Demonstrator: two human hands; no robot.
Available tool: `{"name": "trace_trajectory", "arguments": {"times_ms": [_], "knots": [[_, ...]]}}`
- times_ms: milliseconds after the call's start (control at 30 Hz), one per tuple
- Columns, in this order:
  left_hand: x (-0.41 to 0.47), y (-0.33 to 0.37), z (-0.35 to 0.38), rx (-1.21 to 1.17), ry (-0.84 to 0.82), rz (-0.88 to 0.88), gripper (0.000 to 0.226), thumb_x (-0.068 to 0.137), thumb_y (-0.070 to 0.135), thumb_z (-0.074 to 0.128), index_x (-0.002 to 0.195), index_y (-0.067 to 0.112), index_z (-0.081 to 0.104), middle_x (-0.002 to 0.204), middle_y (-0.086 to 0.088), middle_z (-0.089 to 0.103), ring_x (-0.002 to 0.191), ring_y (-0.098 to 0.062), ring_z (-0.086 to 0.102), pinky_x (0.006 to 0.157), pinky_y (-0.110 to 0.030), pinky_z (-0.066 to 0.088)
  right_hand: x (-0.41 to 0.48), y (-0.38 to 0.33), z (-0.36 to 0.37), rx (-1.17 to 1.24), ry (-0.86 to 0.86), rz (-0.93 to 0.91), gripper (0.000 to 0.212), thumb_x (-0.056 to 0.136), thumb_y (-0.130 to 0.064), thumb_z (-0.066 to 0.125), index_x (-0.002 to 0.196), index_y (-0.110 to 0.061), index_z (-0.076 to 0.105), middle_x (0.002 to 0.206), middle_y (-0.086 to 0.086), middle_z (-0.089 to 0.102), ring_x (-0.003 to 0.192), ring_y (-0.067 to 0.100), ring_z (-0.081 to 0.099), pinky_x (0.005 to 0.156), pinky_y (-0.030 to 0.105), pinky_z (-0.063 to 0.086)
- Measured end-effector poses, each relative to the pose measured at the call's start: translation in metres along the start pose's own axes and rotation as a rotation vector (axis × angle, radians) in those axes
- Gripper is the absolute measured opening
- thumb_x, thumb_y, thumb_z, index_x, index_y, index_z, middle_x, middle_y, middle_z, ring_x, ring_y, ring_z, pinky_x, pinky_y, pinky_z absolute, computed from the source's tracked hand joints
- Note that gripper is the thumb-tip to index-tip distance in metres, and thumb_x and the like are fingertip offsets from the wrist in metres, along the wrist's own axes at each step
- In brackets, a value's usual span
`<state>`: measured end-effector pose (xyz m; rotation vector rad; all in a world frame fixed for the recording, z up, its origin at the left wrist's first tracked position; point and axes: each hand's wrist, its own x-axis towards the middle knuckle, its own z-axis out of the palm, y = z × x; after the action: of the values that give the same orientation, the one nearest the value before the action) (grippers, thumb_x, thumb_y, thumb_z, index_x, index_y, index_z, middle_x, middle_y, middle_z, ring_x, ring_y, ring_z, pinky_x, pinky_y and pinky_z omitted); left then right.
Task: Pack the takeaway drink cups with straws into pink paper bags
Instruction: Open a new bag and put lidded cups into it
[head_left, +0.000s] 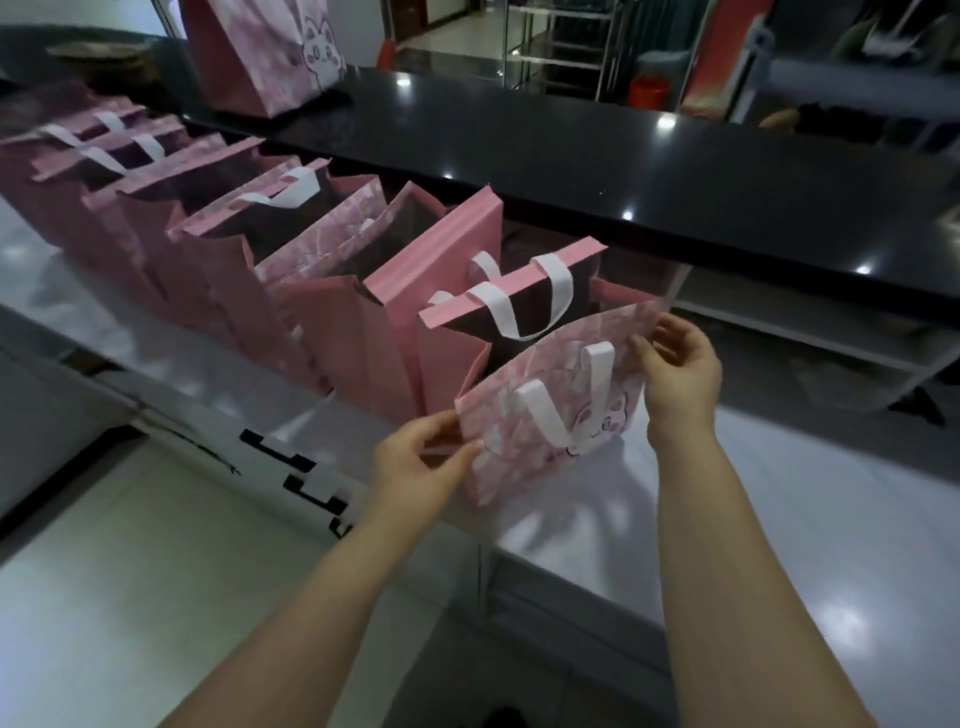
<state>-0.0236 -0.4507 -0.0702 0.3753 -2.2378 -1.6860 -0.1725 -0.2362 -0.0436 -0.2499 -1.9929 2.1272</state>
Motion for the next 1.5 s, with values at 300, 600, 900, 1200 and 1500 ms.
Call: {"name": "trace_trajectory", "arguments": {"times_ms": [300, 600, 900, 1200, 1500], "knots": [[-0.002, -0.006, -0.047, -0.291, 0.039, -0.118, 0.016, 0.084, 0.009, 0.074, 0.084, 0.025, 0.075, 0.089, -0.001, 0.076, 0.086, -0.021, 0.073, 0.079, -0.043, 0.060, -0.106, -0.001, -0.017, 0.216, 0.243, 0.049, 0.006, 0.088, -0.018, 0.071, 0.088, -0.024, 0.072, 0.088, -0.007, 0.075, 0.086, 0.012, 0.071, 0.068, 0.023, 0.057], [-0.017, -0.008, -0.097, -0.507, -0.028, -0.258, 0.011, 0.086, 0.012, 0.073, 0.096, 0.017, 0.071, 0.085, 0.001, 0.076, 0.080, -0.016, 0.072, 0.067, -0.033, 0.058, -0.200, -0.022, -0.001, 0.284, 0.294, -0.013, 0.008, 0.091, -0.011, 0.065, 0.090, -0.017, 0.070, 0.087, 0.000, 0.075, 0.081, 0.016, 0.072, 0.065, 0.028, 0.058], [-0.054, 0.003, -0.094, -0.522, -0.273, -0.110, 0.015, 0.089, 0.010, 0.068, 0.089, 0.024, 0.073, 0.082, 0.006, 0.076, 0.074, -0.008, 0.072, 0.057, -0.020, 0.054, -0.297, -0.031, -0.042, 0.406, 0.444, -0.140, 0.013, 0.093, -0.002, 0.059, 0.090, -0.012, 0.065, 0.084, 0.001, 0.074, 0.078, 0.016, 0.072, 0.063, 0.029, 0.058], [-0.137, 0.008, -0.026, -0.508, -0.634, -0.221, 0.013, 0.090, 0.012, 0.067, 0.101, 0.014, 0.074, 0.096, -0.007, 0.076, 0.087, -0.022, 0.072, 0.069, -0.034, 0.061, -0.400, -0.016, -0.130, 0.332, 0.830, -0.186, 0.012, 0.092, -0.003, 0.059, 0.088, -0.012, 0.066, 0.081, -0.001, 0.074, 0.075, 0.014, 0.071, 0.063, 0.027, 0.057], [-0.208, 0.043, 0.036, -0.310, -0.916, -0.229, 0.013, 0.089, 0.021, 0.069, 0.100, 0.019, 0.075, 0.097, -0.002, 0.076, 0.092, -0.022, 0.072, 0.077, -0.041, 0.060, -0.448, -0.019, -0.229, 0.339, 1.092, -0.177, 0.018, 0.091, -0.005, 0.063, 0.086, -0.020, 0.070, 0.087, 0.000, 0.074, 0.080, 0.015, 0.071, 0.065, 0.026, 0.057]]}}
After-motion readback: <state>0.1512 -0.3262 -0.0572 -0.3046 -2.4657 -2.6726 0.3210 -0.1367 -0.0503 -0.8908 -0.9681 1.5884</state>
